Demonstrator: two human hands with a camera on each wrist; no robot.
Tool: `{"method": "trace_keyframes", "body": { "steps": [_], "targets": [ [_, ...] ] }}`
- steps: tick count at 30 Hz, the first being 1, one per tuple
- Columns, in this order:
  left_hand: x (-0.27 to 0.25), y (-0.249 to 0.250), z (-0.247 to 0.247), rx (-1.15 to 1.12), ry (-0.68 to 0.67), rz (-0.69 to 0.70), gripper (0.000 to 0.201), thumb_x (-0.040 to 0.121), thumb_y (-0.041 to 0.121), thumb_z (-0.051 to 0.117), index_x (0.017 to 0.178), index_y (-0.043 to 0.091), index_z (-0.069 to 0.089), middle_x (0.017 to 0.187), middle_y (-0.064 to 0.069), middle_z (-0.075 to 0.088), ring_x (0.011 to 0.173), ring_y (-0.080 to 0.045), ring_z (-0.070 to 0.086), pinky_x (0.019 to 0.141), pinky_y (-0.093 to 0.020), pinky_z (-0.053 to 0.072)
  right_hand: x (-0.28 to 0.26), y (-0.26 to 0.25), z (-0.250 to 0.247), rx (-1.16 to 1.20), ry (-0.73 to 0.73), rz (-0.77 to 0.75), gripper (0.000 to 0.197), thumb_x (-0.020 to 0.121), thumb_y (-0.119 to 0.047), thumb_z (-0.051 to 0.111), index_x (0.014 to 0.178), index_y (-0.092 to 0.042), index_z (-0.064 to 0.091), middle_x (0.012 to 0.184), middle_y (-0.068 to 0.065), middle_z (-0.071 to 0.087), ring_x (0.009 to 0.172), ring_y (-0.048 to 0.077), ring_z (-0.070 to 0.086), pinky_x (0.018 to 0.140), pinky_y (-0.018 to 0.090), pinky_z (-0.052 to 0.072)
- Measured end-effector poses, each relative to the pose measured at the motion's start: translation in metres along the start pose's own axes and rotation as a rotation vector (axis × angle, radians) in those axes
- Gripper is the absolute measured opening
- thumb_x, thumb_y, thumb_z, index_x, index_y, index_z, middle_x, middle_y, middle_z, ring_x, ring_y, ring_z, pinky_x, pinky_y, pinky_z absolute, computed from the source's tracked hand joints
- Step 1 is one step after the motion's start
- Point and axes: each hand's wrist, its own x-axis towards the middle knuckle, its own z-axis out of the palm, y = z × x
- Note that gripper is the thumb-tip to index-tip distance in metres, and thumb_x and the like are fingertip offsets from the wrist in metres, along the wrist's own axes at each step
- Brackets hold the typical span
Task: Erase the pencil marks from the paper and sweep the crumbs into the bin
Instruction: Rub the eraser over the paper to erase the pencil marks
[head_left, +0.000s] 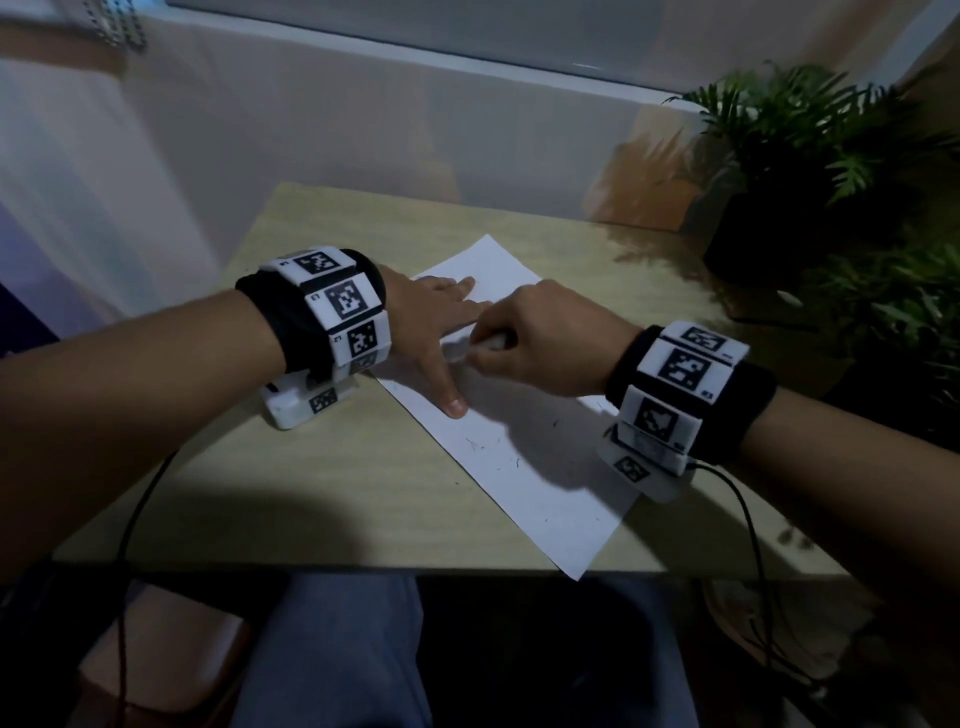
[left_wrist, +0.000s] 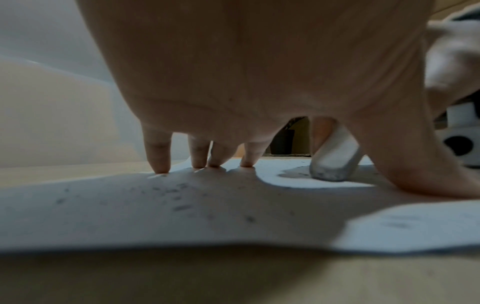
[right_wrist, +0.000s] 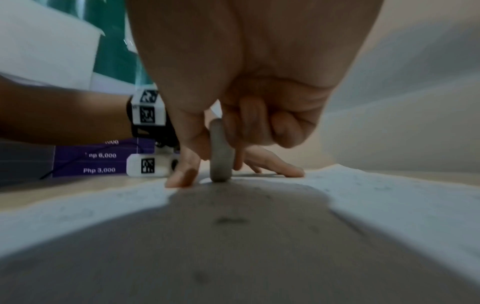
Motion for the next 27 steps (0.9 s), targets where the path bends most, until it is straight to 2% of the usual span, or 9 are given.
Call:
{"method": "trace_keyframes", "body": {
  "steps": [4, 7, 10, 12, 15, 19, 21, 24, 27],
  "targets": [
    [-0.003, 0.002, 0.000, 0.030, 0.002, -0.034, 0.161, 0.021, 0.110, 0.047, 0.159, 0.044, -0.004, 0.169, 0.000, -0.016, 0.155, -0.018, -0.018, 0.125, -0.054, 0.005, -0.007, 0.003, 0.011, 0.061, -0.021, 0.011, 0.029, 0.089, -0.049, 0.063, 0.098, -0.023, 0.072, 0.069, -0.014, 0.056, 0.067, 0.009, 0.051, 0.066, 0.028, 0.039],
    [-0.006, 0.002, -0.001, 0.061, -0.026, -0.074, 0.166, 0.024, 0.110, 0.043, 0.158, 0.034, -0.017, 0.167, 0.001, -0.025, 0.154, -0.017, -0.018, 0.126, -0.052, 0.005, -0.009, 0.012, 0.008, 0.093, -0.080, 0.052, 0.036, 0.087, -0.058, 0.062, 0.101, -0.026, 0.073, 0.075, -0.013, 0.061, 0.071, 0.007, 0.054, 0.067, 0.026, 0.040],
    [-0.007, 0.004, -0.001, 0.075, -0.019, -0.079, 0.158, 0.035, 0.107, 0.048, 0.158, 0.033, -0.017, 0.167, 0.001, -0.025, 0.155, -0.018, -0.017, 0.126, -0.052, 0.005, -0.005, 0.023, 0.009, -0.006, 0.032, 0.156, 0.044, 0.087, -0.068, 0.057, 0.096, -0.027, 0.072, 0.077, -0.009, 0.065, 0.073, 0.013, 0.057, 0.064, 0.030, 0.041],
    [-0.008, 0.004, -0.001, 0.071, -0.025, -0.071, 0.162, 0.028, 0.109, 0.044, 0.159, 0.036, -0.017, 0.167, 0.000, -0.025, 0.155, -0.018, -0.017, 0.126, -0.053, 0.005, -0.005, 0.021, 0.010, -0.012, 0.039, 0.132, 0.039, 0.090, -0.063, 0.057, 0.095, -0.026, 0.069, 0.072, -0.011, 0.060, 0.066, 0.008, 0.052, 0.061, 0.029, 0.037],
    [-0.009, 0.004, -0.004, 0.065, -0.052, -0.060, 0.167, 0.021, 0.110, 0.041, 0.158, 0.035, -0.019, 0.166, -0.001, -0.027, 0.154, -0.020, -0.019, 0.126, -0.054, 0.004, -0.009, 0.012, 0.009, 0.084, -0.116, 0.017, 0.025, 0.089, -0.049, 0.065, 0.098, -0.026, 0.068, 0.070, -0.015, 0.055, 0.067, 0.003, 0.050, 0.063, 0.026, 0.037],
    [-0.005, 0.003, -0.001, 0.065, -0.021, -0.059, 0.164, 0.022, 0.112, 0.040, 0.158, 0.040, -0.017, 0.167, 0.001, -0.024, 0.155, -0.019, -0.017, 0.125, -0.055, 0.006, -0.006, 0.019, 0.009, 0.070, 0.000, 0.137, 0.031, 0.087, -0.060, 0.063, 0.095, -0.030, 0.067, 0.072, -0.015, 0.056, 0.066, 0.000, 0.050, 0.058, 0.021, 0.034],
    [-0.004, 0.001, 0.001, 0.067, -0.010, -0.061, 0.163, 0.021, 0.112, 0.040, 0.158, 0.042, -0.015, 0.167, 0.001, -0.023, 0.155, -0.019, -0.017, 0.125, -0.055, 0.007, -0.006, 0.019, 0.011, 0.042, 0.049, 0.155, 0.031, 0.089, -0.061, 0.060, 0.092, -0.031, 0.065, 0.070, -0.015, 0.056, 0.065, 0.002, 0.050, 0.059, 0.024, 0.033],
    [-0.004, 0.000, -0.001, 0.047, -0.018, -0.050, 0.161, 0.024, 0.111, 0.045, 0.158, 0.042, -0.014, 0.167, 0.001, -0.023, 0.155, -0.018, -0.018, 0.125, -0.055, 0.006, -0.008, 0.014, 0.010, 0.086, -0.052, 0.071, 0.026, 0.090, -0.051, 0.063, 0.097, -0.027, 0.068, 0.070, -0.016, 0.054, 0.066, 0.001, 0.050, 0.062, 0.024, 0.035],
    [-0.005, 0.002, -0.003, 0.053, -0.038, -0.062, 0.163, 0.024, 0.111, 0.044, 0.158, 0.040, -0.017, 0.167, 0.000, -0.025, 0.154, -0.020, -0.019, 0.126, -0.055, 0.004, -0.005, 0.018, 0.011, 0.097, -0.052, 0.129, 0.032, 0.088, -0.055, 0.064, 0.099, -0.026, 0.071, 0.075, -0.014, 0.058, 0.071, 0.006, 0.054, 0.065, 0.026, 0.038]
  ]
}}
